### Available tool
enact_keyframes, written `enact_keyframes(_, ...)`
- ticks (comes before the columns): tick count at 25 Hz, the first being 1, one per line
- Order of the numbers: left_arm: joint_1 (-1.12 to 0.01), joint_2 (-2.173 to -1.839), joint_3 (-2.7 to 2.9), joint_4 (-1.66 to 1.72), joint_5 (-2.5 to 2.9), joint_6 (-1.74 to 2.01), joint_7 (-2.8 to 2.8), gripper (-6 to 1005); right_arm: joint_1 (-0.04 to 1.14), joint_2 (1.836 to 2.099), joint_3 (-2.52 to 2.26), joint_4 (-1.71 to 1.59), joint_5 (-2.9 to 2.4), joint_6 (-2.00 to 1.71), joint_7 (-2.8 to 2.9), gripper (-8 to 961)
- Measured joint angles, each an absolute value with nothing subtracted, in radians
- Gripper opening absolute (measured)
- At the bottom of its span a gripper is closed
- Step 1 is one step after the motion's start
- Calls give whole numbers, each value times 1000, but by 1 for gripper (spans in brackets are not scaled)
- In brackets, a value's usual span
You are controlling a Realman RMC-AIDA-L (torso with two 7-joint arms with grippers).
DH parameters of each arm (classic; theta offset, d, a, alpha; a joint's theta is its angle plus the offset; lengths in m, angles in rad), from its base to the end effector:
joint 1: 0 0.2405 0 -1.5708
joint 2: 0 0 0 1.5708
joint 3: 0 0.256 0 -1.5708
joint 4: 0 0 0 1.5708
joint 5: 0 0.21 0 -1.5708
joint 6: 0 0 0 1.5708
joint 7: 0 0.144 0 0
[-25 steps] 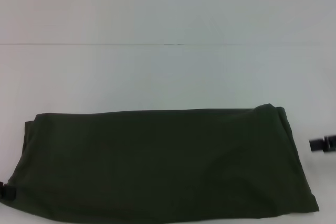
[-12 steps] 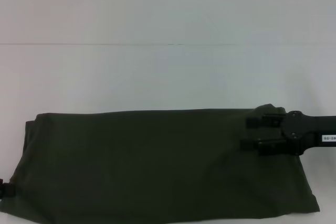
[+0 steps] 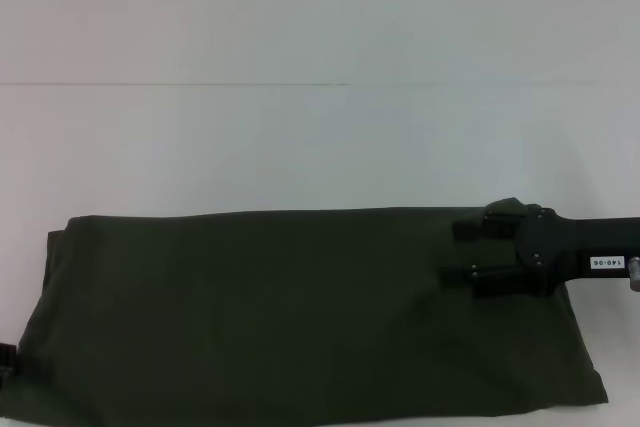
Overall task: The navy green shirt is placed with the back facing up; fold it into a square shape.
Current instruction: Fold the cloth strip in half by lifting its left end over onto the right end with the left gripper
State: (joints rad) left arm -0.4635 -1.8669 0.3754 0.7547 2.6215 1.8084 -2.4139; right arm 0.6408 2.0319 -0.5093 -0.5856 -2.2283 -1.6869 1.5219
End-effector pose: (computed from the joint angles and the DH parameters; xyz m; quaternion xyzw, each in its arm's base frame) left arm -0.3669 0.2689 0.1083 -0.6813 -0.7245 -0.0612 0.0847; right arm 0.2560 0.3349 0.0106 -0.9347 0.2719 0.2225 0.0535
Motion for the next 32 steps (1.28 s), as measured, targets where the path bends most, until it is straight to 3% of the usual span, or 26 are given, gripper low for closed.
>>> enact_keyframes(4,-466,-1860,375,767,2622,1810,-2435,385,640,2044,-510,-585,-2228,-1676,1449,905)
enact_keyframes(11,-455,-1846,369,828,2622,1812,-2468,539,641,2089,-537,-583,-2228,-1659,1281,905)
enact_keyframes(12,-453,-1842,362,839,2622,1812,-2472,561,642,2091,-546,-572,-2227,-1647,1253,905)
enact_keyframes(14,-452,-1835,337,855,2618,1813,-2473,761,647,2096,-566,-540,-2226,-1617,1199,905)
enact_keyframes(20,-480,-1817,245,790,2528,1879,-2432,871,669,2098,-583,-420,-2224,-1523,1061,905)
enact_keyframes(32,-525,-1839,394,629,2514,1730,-2427,865,683,2100,-577,-336,-2216,-1460,859,905)
